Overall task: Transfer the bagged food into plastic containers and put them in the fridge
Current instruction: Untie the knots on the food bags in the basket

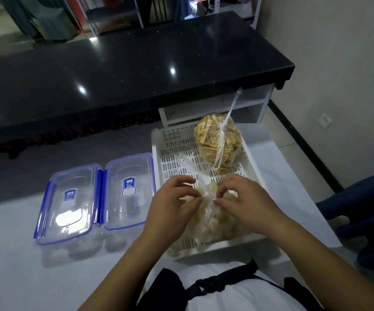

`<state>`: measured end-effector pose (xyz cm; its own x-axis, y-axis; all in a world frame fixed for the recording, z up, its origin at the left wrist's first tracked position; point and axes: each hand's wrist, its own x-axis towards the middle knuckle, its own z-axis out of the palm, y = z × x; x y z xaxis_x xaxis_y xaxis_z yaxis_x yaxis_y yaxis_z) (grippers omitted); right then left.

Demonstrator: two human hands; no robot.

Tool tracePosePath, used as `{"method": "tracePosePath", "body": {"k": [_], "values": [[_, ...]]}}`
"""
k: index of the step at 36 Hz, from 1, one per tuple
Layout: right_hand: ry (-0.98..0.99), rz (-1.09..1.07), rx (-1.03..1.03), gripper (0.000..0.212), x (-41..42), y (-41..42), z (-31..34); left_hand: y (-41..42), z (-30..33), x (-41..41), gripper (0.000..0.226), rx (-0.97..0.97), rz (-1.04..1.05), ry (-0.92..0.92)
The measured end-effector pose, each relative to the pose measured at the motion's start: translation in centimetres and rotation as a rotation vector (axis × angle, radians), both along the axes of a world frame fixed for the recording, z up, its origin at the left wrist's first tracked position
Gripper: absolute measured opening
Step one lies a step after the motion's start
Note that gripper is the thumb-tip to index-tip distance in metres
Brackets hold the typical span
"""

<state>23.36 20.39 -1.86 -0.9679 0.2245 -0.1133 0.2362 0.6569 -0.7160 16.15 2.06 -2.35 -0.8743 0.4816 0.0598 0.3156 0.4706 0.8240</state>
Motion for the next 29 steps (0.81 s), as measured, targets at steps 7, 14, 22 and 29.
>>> {"method": "tracePosePath", "body": {"k": [7,14,22,29], "values": [[0.158,-0.062,-0.086,0.016,0.9,2.2,-0.8,-2.7,0.4,-0.6,0.011,0.118,0.234,-0.024],[0.174,-0.079,-0.131,0.02,1.7,2.8,-1.8,-3.7,0.0,0.5,0.016,0.069,0.269,-0.09],[0.174,0.044,-0.09,0.036,0.1,1.3,-0.5,-2.4,1.6,0.0,0.058,-0.031,-0.034,0.166],[0.181,-0.043,0.045,0.016,-2.2,0.3,-1.0,1.5,1.7,-1.9,0.052,-0.184,-0.092,0.153]]}}
